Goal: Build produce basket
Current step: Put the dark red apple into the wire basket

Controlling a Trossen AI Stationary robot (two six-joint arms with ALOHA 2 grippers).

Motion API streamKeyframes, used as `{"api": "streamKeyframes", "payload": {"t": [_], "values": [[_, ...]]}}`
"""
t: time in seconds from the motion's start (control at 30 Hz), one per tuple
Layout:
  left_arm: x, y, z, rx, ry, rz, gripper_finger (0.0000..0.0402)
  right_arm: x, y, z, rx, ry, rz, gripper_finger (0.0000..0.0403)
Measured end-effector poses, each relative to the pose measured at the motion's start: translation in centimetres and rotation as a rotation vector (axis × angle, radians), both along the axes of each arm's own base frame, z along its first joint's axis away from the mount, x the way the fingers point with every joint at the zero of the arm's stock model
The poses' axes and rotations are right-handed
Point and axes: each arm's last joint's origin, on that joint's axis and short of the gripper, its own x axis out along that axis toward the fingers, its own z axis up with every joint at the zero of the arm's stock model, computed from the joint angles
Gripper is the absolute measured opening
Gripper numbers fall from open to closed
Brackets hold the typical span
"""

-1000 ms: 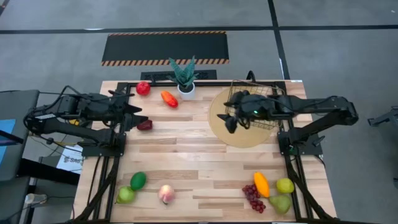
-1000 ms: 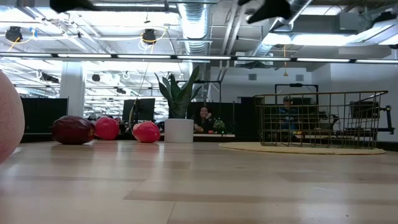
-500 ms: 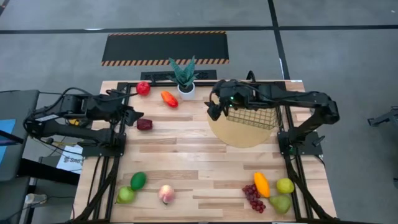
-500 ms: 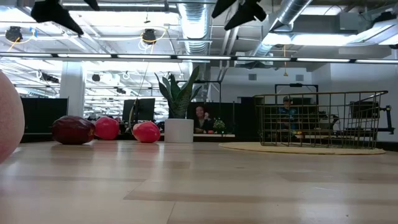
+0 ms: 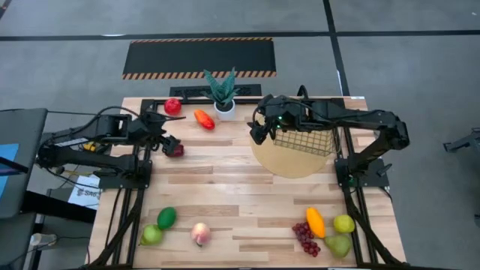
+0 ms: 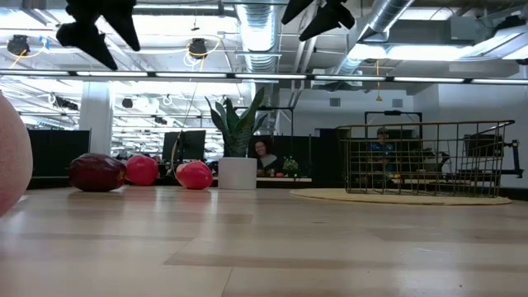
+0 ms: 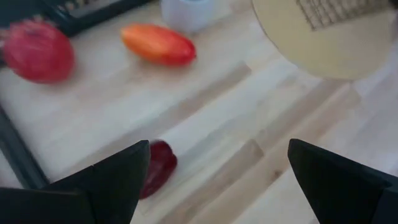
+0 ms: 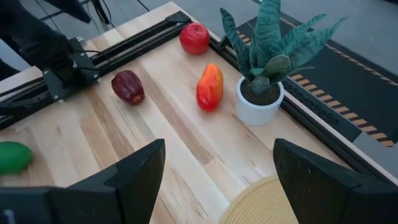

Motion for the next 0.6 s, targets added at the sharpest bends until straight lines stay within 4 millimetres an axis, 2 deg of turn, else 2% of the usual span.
{"api": "streamKeyframes", "payload": {"t": [0.13,0.3,0.43,0.6], "values": [[0.1,0.1,-1.0,-0.051,-0.033,-0.058,0.0368,0.0,0.2,0.0,0.02,-0.013,-0.01,0.0317],[-0.8,-0.1,-2.0,-0.024,-0.029,-0.082,0.0368,0.0,0.4,0.0,0.02,-0.01,-0.003,0.0317],[-1.4,-0.2,-3.8,-0.044,-0.012,-0.061,0.0368,0.5,0.4,-0.5,0.022,0.004,-0.003,0.0317],[-0.9,-0.2,-6.0,-0.083,-0.022,-0.071,0.0368,0.5,0.4,-0.4,0.022,-0.004,-0.004,0.0317]]}}
